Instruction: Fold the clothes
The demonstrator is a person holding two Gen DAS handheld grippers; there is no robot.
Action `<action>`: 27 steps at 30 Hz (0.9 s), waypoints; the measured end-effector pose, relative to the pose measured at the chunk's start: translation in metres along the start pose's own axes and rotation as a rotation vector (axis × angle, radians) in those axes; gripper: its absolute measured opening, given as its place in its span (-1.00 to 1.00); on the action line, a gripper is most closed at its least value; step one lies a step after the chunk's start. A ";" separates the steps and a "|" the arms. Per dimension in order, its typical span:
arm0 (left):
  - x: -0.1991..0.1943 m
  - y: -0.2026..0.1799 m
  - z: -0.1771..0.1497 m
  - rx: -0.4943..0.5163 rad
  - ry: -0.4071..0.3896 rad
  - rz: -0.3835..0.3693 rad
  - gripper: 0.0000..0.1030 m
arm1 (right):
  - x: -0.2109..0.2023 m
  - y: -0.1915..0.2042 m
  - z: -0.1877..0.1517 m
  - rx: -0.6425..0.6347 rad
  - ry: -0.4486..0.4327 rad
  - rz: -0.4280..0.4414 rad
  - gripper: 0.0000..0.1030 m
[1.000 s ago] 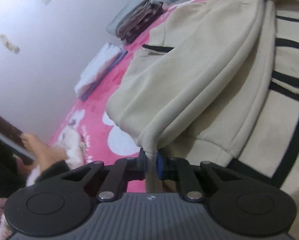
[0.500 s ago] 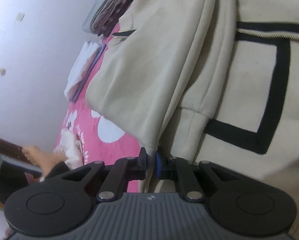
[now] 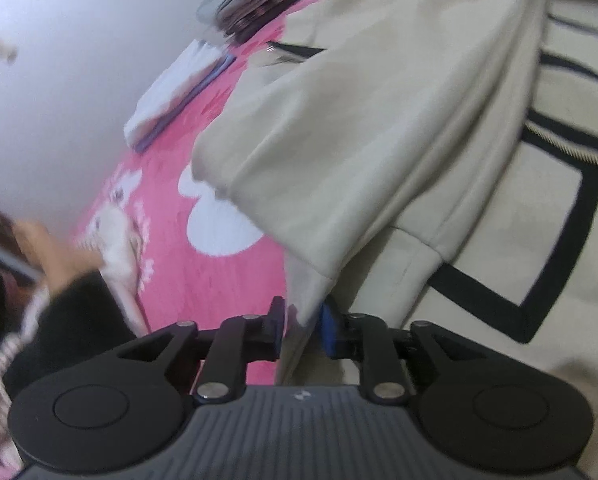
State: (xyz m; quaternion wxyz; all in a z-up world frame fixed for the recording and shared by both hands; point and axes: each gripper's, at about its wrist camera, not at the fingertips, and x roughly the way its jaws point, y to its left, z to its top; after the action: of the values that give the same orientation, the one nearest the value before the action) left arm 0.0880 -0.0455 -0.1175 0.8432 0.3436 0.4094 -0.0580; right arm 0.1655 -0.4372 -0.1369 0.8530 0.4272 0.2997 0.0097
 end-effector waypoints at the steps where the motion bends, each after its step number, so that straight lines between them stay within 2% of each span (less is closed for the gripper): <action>1: 0.001 0.006 0.000 -0.037 0.007 -0.022 -0.58 | 0.003 -0.002 0.003 0.015 0.007 0.002 -0.36; 3: 0.003 0.014 -0.002 -0.102 0.018 -0.049 -0.54 | 0.010 -0.003 0.007 0.023 0.033 0.001 -0.39; 5: 0.004 0.019 -0.003 -0.141 0.026 -0.055 -0.54 | 0.020 -0.001 0.010 0.011 0.061 -0.007 -0.79; 7: 0.005 0.019 -0.003 -0.149 0.035 -0.046 -0.62 | 0.023 0.014 0.013 -0.049 0.055 -0.025 -0.81; 8: 0.005 0.018 -0.004 -0.143 0.042 -0.036 -0.71 | 0.021 0.024 0.016 -0.083 0.032 0.004 -0.82; 11: 0.007 0.018 -0.007 -0.154 0.065 -0.023 -0.72 | 0.008 0.051 0.025 -0.148 -0.041 0.123 -0.83; 13: 0.006 0.019 -0.007 -0.163 0.069 -0.023 -0.72 | 0.007 0.058 0.027 -0.181 -0.066 0.156 -0.83; 15: 0.006 0.019 -0.007 -0.160 0.070 -0.020 -0.72 | 0.015 0.045 0.025 -0.170 -0.033 0.093 -0.83; 16: 0.005 0.017 -0.007 -0.153 0.069 -0.016 -0.72 | 0.023 0.031 0.021 -0.148 0.011 0.042 -0.82; 19: 0.004 0.017 -0.008 -0.145 0.067 -0.023 -0.72 | 0.032 -0.009 0.013 -0.030 0.094 -0.067 -0.73; 21: 0.001 0.023 -0.009 -0.169 0.069 -0.055 -0.70 | 0.016 -0.017 0.016 0.054 0.050 -0.040 -0.62; 22: -0.001 0.028 -0.010 -0.195 0.072 -0.080 -0.68 | 0.006 -0.015 0.019 0.053 0.013 -0.059 -0.54; 24: -0.007 0.040 -0.012 -0.251 0.071 -0.126 -0.57 | -0.014 -0.006 0.022 0.028 -0.053 -0.074 -0.49; 27: -0.022 0.057 -0.017 -0.337 0.050 -0.168 -0.57 | -0.037 0.018 0.020 -0.059 -0.108 -0.053 -0.49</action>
State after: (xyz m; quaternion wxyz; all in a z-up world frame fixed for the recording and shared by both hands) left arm 0.0838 0.0042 -0.0780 0.8707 0.1634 0.4612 -0.0504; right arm 0.1501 -0.4505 -0.0959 0.8800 0.3938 0.2641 -0.0270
